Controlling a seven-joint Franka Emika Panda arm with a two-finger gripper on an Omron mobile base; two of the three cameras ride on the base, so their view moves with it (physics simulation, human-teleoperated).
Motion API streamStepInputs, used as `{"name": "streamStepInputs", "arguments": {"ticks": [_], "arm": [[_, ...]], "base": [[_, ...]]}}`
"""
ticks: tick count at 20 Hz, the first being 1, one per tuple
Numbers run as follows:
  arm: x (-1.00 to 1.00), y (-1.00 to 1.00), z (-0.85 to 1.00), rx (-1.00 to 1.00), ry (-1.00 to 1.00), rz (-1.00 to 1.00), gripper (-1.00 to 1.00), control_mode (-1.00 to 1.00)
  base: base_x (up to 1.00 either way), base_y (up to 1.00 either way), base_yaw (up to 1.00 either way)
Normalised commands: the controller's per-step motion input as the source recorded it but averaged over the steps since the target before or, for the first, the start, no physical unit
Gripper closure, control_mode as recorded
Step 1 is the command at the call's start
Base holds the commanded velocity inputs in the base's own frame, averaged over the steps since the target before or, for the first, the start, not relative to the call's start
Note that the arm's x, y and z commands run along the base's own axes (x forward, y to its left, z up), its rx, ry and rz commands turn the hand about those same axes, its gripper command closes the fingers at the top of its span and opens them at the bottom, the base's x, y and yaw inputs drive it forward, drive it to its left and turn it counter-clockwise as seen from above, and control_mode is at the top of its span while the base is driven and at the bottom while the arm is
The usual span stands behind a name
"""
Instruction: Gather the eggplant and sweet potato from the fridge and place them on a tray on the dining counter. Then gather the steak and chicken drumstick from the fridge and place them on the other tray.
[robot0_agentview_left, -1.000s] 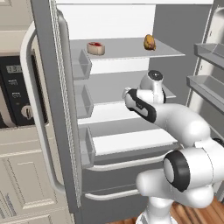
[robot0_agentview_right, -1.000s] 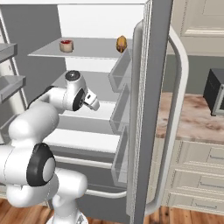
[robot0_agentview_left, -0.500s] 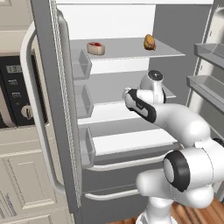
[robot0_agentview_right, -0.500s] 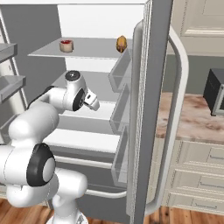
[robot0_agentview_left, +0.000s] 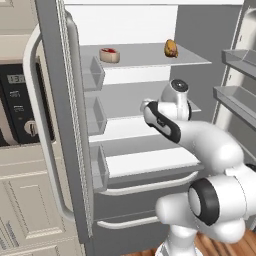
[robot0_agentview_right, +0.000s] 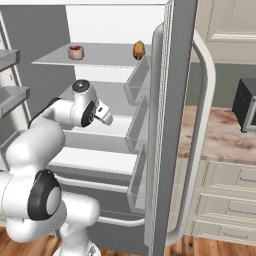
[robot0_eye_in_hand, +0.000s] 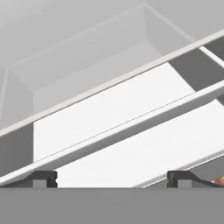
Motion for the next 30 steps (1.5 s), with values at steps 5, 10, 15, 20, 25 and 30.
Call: {"name": "streamStepInputs", "arguments": {"ticks": [5,10,15,20,25,30], "arm": [[-0.17,0.06,0.34,0.0,-0.11,0.01,-1.0,-1.0],[-0.09,0.0,0.31,0.0,-0.09,0.03,-1.0,-1.0],[0.0,0.03,0.22,0.0,-0.07,0.06,-1.0,-1.0],[0.0,0.06,0.45,0.0,-0.02,0.11,-1.0,-1.0],[0.0,0.1,0.48,-0.04,-0.03,0.15,-1.0,-1.0],[0.0,0.13,0.42,-0.11,-0.04,0.13,-1.0,-1.0]], "base": [[0.0,0.0,0.0],[0.0,0.0,0.0],[0.0,0.0,0.0],[0.0,0.0,0.0],[0.0,0.0,0.0],[0.0,0.0,0.0]]}}
